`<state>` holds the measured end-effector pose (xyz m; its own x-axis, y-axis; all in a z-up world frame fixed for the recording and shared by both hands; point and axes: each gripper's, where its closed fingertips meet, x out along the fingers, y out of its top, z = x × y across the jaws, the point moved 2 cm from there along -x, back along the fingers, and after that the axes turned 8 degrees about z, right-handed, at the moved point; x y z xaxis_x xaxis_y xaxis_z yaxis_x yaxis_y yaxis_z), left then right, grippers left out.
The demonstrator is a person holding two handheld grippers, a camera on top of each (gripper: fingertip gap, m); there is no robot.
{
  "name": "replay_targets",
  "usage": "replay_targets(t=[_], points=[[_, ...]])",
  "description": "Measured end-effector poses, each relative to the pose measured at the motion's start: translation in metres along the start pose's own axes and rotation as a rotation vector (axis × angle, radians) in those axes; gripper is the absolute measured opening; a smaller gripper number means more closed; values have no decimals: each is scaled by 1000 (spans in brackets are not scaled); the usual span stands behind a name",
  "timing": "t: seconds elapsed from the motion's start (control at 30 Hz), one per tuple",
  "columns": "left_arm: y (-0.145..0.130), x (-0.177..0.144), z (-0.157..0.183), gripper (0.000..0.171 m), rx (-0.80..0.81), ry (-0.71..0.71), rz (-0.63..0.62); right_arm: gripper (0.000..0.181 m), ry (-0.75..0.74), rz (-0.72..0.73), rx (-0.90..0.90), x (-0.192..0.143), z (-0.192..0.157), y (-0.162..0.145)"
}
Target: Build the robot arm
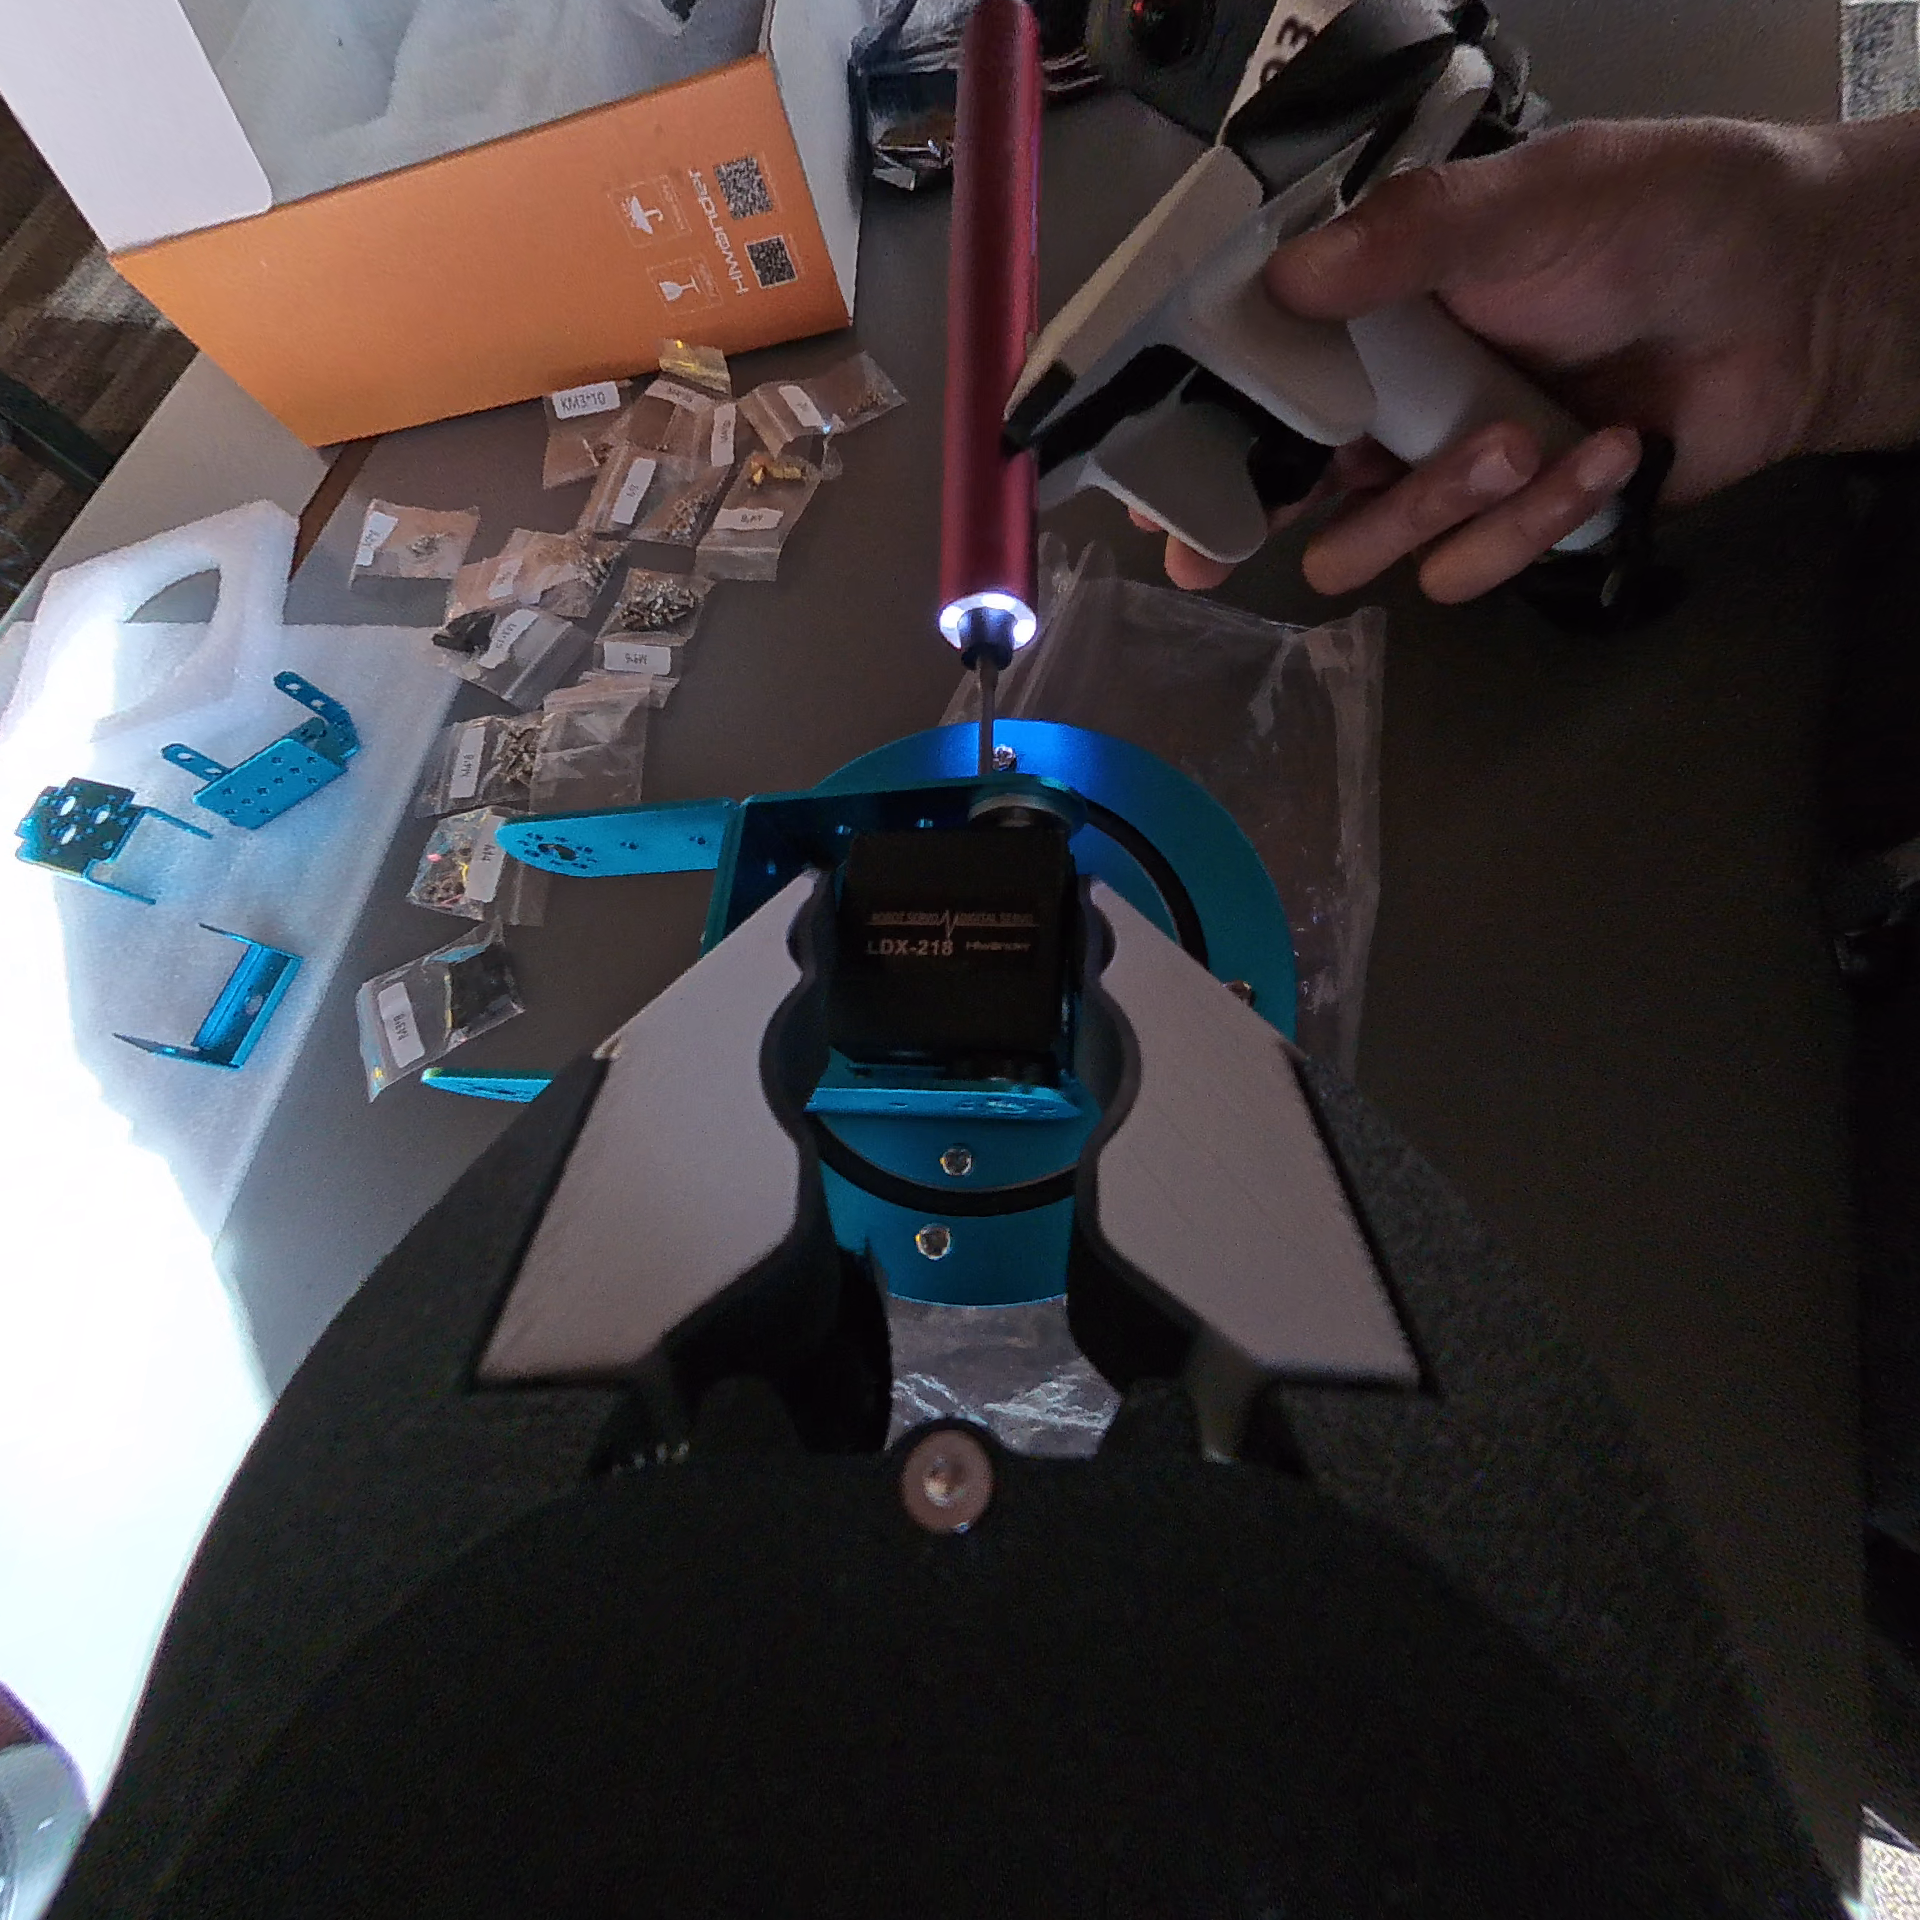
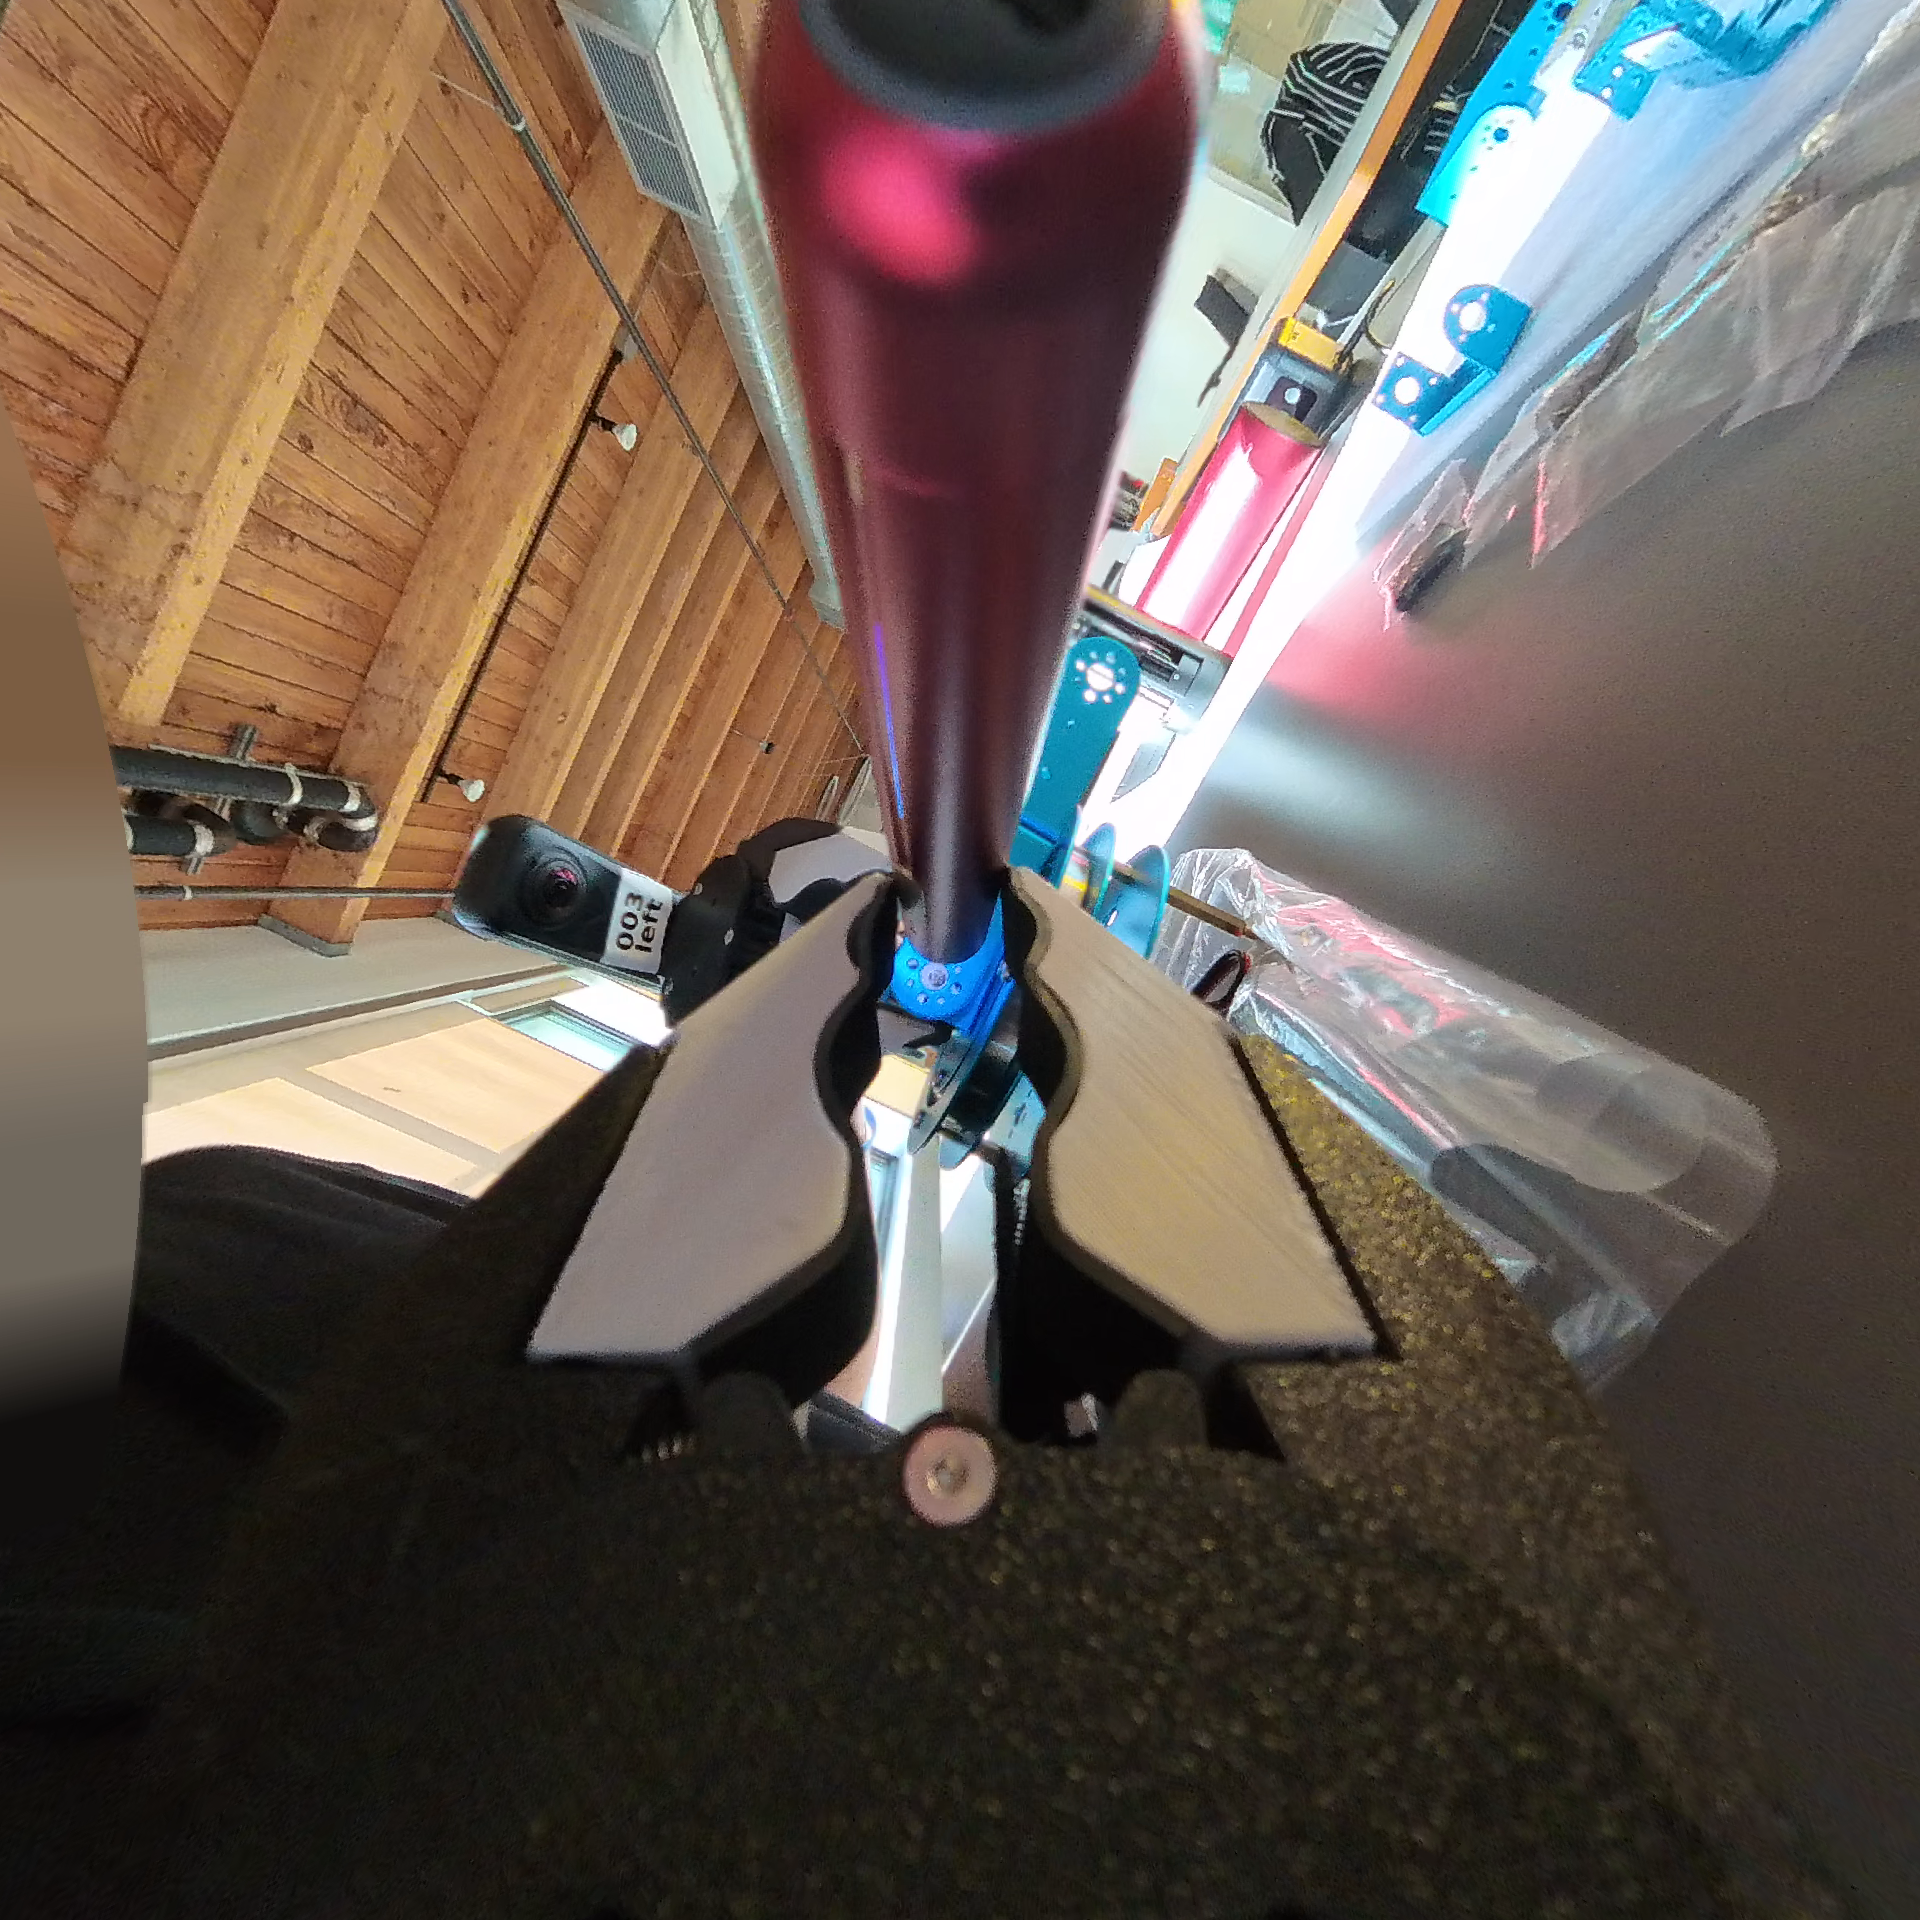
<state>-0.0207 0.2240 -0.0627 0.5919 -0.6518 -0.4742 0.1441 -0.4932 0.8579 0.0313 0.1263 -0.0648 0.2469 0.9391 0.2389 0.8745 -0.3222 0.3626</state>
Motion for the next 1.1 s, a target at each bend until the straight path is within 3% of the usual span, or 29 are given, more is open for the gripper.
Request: replay_targets(t=[0.27,0.47,0.67,0.8,0.97,1.1], points=[[0,-8,1,48,-58,60,8,19,-75,17,-194,-13,-3,13],[12,-39,-1,48,-123,155,101,19,-75,1,-437,-38,-27,49],[-6,-65,14,46,-207,282,142,19,-155,-107,-626,-56,-31,65],[-25,-76,28,44,-287,342,179,19,-333,-186,-808,-72,-25,81],[-35,-85,35,42,-370,387,256,19,-600,-269,-1217,-96,-33,113],[-40,-88,36,42,-394,402,272,19,-821,-505,-1449,-115,-19,117]])
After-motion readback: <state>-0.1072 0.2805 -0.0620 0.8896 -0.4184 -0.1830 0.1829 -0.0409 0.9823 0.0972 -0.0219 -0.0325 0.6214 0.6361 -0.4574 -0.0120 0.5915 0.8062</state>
